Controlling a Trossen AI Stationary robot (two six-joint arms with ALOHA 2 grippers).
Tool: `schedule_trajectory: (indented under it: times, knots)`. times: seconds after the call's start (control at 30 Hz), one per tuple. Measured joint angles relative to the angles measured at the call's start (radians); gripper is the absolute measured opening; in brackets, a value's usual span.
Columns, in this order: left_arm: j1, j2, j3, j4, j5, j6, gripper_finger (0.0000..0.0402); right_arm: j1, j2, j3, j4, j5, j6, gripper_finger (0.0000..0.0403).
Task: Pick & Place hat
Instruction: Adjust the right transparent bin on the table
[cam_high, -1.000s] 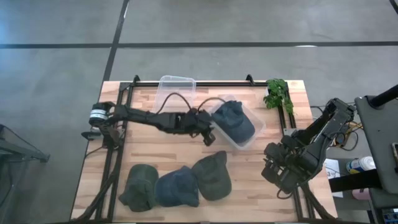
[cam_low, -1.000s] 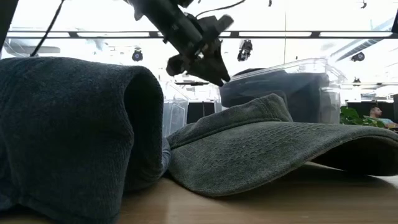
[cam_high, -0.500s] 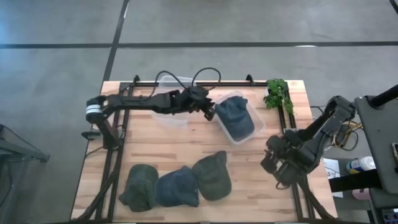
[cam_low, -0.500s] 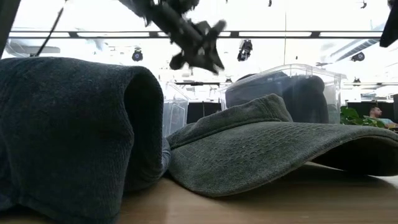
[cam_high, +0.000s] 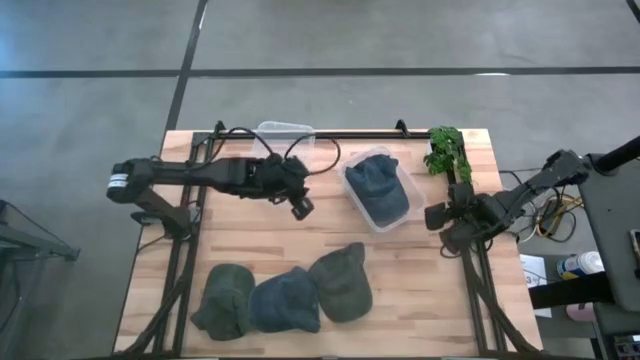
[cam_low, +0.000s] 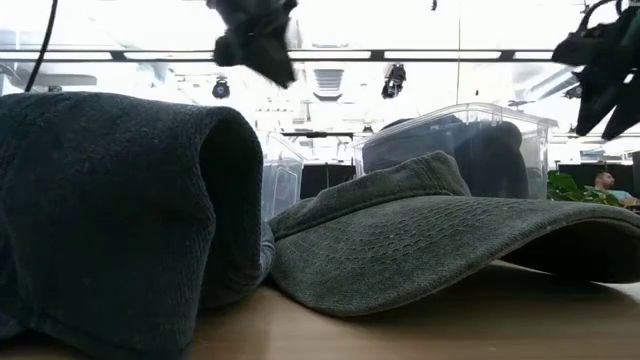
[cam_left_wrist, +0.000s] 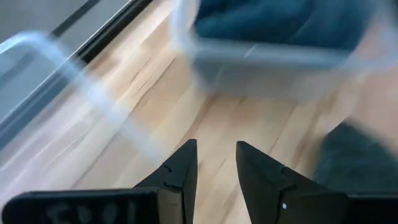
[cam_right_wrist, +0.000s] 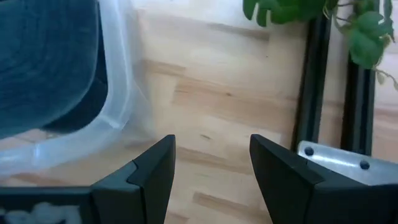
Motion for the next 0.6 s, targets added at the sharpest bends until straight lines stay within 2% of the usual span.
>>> schedule_trajectory:
  times: [0.17, 0.47, 0.6]
  knots:
    - [-0.001, -0.011, -0.014, -0.174, -0.027, -0.038, 0.0106, -0.119, 0.002, -0.007, 0.192, 0.012, -0.252, 0.0203]
    - [0.002, -0.008, -0.071, -0.156, -0.037, -0.049, 0.0106, -0.301, 0.069, -0.007, 0.538, 0.003, -0.565, 0.0203]
    - [0.003, -0.008, -0.072, -0.155, -0.032, -0.066, 0.0106, -0.373, 0.116, -0.007, 0.708, -0.061, -0.706, 0.0203]
